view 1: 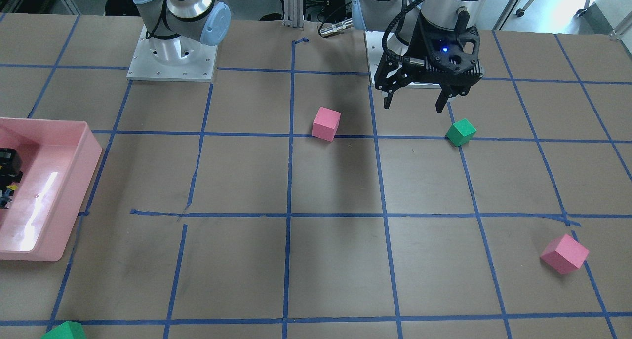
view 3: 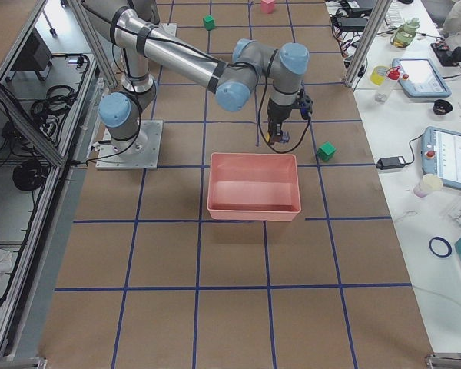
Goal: Align button upright
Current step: 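Lift the switch out of the tray with the right gripper toward table center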
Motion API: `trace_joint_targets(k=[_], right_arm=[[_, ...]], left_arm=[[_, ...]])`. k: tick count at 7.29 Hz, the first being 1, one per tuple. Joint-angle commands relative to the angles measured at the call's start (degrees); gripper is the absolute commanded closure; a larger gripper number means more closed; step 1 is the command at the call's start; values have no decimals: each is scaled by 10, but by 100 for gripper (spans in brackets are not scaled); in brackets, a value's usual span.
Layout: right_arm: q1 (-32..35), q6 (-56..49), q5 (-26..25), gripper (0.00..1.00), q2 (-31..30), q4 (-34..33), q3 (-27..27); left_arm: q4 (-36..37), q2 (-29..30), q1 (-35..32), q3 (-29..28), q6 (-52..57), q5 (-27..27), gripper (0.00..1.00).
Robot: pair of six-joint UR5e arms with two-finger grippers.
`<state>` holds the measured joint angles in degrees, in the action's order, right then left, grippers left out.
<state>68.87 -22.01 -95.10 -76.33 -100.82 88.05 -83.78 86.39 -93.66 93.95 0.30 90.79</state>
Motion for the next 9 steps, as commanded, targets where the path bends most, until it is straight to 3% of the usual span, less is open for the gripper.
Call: trace_joint_targets(k=[1,2,4,5,7,9], right_arm=[[114,132,16,100,17,-8,-8],[167,212,29,100,30,-22,-9],[272,301,31,100,87,-112,-9],[308,364,72,100,120,-162,-10],[353,448,95,100,179,-217,-12],[391,505,87,100,213,-221,-22]], left_arm=[[0,0,0,0,0,0,0],[-1,-1,0,0,0,1,0],[1,0,0,0,0,0,0],[-1,0,0,0,0,0,0],[0,0,0,0,0,0,0],[-2,0,0,1,0,1,0]])
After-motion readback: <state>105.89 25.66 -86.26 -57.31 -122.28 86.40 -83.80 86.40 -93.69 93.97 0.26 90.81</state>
